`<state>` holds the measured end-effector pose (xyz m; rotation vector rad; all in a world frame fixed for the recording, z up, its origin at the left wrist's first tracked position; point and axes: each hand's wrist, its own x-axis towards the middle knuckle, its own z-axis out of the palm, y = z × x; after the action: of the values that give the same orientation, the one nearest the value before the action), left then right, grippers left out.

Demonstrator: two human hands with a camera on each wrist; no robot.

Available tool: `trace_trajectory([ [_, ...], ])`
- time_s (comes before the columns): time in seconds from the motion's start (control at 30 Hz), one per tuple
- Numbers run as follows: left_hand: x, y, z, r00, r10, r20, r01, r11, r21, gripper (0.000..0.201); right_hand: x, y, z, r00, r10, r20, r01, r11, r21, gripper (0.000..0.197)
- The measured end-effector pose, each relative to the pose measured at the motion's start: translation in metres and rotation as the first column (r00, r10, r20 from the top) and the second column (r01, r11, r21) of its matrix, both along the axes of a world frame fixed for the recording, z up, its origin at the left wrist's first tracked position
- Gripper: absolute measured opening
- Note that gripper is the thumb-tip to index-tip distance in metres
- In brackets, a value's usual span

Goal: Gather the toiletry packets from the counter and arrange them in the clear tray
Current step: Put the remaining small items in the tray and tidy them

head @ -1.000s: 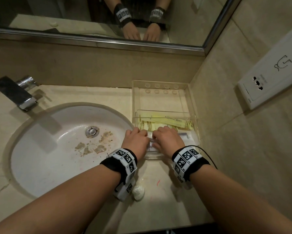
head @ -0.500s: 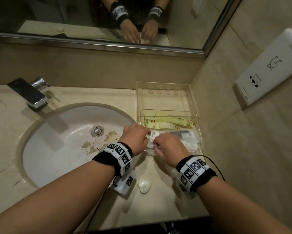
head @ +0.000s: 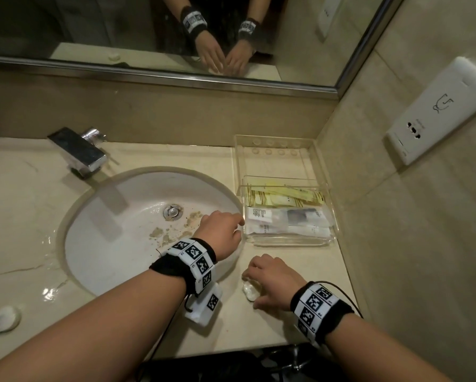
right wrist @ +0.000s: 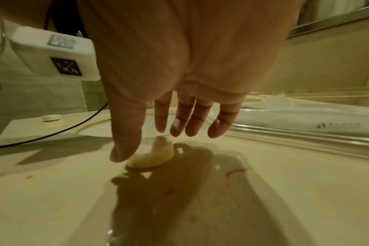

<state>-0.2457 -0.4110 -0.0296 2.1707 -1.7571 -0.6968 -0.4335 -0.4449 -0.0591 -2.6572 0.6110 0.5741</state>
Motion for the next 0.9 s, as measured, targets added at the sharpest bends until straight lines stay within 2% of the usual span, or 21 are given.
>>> trace_trajectory([
  [0.43, 0.01, 0.021, -0.009, 0.999, 0.003, -0.032, -0.002, 1.0, 0.029, 0.031, 0.001, 0.007, -0.004, 0.997, 0.048, -0.054, -0.055, 0.989, -0.135, 0.047],
  [0.6, 0.017, 0.029, -0.009, 0.999, 0.025, -0.028, -0.025, 0.999, 0.024, 0.031, 0.008, 0.007, 0.004, 0.999, 0.007, 0.035, -0.002, 0.992, -0.124, 0.047],
  [0.77, 0.039, 0.05, -0.003, 0.995, 0.097, -0.028, -0.097, 0.995, 0.005, 0.03, 0.045, 0.011, 0.021, 0.992, 0.032, 0.119, -0.016, 0.99, -0.138, 0.048],
  [0.9, 0.072, 0.084, 0.002, 0.975, 0.223, -0.021, -0.223, 0.975, -0.003, 0.029, 0.094, 0.024, 0.03, 0.979, 0.109, 0.172, -0.081, 0.984, -0.16, 0.045],
])
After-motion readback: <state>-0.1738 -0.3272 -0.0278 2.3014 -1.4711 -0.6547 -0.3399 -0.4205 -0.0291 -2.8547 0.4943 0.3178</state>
